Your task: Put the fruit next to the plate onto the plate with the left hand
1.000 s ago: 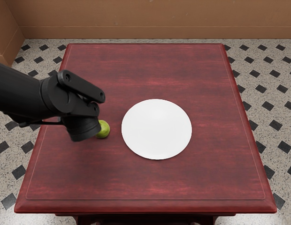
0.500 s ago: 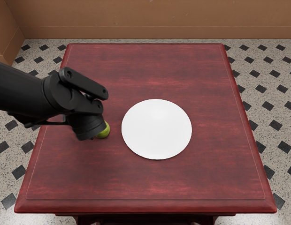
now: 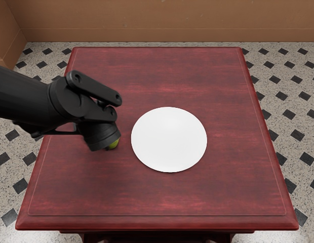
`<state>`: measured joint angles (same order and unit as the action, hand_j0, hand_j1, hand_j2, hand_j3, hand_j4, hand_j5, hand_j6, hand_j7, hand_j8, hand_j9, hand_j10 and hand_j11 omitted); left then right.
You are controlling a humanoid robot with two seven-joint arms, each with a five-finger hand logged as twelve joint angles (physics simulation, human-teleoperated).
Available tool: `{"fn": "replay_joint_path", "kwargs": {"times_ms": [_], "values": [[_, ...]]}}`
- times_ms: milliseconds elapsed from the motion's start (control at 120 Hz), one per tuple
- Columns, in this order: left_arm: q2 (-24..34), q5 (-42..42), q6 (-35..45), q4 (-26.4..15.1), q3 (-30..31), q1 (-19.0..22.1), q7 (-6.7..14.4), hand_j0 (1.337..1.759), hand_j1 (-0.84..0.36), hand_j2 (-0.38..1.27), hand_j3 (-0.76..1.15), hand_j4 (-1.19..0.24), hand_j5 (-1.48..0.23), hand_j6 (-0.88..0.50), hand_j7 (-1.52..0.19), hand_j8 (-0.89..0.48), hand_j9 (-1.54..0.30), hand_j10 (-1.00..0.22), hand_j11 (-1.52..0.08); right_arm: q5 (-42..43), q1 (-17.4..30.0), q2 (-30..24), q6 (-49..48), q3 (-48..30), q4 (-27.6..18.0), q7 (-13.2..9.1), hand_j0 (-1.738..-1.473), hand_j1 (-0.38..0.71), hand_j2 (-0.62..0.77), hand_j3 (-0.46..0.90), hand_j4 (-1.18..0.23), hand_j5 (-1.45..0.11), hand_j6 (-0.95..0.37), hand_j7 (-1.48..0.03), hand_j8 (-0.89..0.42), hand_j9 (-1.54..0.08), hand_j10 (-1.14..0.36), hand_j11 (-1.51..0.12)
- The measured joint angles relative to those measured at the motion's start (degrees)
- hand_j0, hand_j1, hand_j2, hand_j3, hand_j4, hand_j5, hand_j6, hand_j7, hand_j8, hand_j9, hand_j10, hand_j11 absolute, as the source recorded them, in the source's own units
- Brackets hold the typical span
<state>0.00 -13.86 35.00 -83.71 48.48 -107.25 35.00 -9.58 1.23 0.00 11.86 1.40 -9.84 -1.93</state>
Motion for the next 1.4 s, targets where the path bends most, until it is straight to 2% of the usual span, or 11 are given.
{"fn": "replay_joint_path", "kwargs": {"times_ms": [167, 767, 1283, 1400], "values": [[0.0, 0.36, 0.0, 0.75, -1.5, 1.92, 0.0, 1.658, 0.05, 0.05, 0.0, -0.25, -0.32, -0.25, -0.32, -0.25, -0.32, -0.25, -0.32, 0.0, 0.0, 0.0, 0.0, 0.0, 0.0, 0.0, -1.658, -0.31, -0.01, 0.0, -0.04, -0.05, -0.04, -0.05, -0.04, -0.05, -0.04, -0.05], [0.0, 0.75, -0.01, 2.11, -0.05, 1.96, 0.0, 1.658, -0.07, 0.11, 0.0, -0.36, -0.47, -0.36, -0.47, -0.36, -0.47, -0.36, -0.47, 0.0, -0.34, 0.0, -0.04, -0.01, 0.0, 0.0, -1.658, -0.31, -0.01, 0.0, -0.04, -0.05, -0.04, -0.05, -0.04, -0.05, -0.04, -0.05], [0.0, 0.78, 0.0, 1.19, -2.97, 1.96, 0.0, 1.658, -0.11, 0.09, 0.0, -0.38, -0.5, -0.38, -0.5, -0.38, -0.5, -0.38, -0.5, 0.0, -0.48, 0.0, -0.05, 0.0, 0.0, 0.01, -1.658, -0.31, -0.01, 0.0, -0.04, -0.05, -0.04, -0.05, -0.04, -0.05, -0.04, -0.05], [0.0, 0.82, 0.0, 0.95, -3.06, 2.98, 0.0, 1.658, -0.12, 0.08, 0.0, -0.39, -0.51, -0.39, -0.51, -0.39, -0.51, -0.39, -0.51, 0.0, -0.51, 0.0, -0.02, 0.0, 0.0, 0.03, -1.658, -0.31, -0.01, 0.0, -0.04, -0.05, -0.04, -0.05, -0.04, -0.05, -0.04, -0.05]]}}
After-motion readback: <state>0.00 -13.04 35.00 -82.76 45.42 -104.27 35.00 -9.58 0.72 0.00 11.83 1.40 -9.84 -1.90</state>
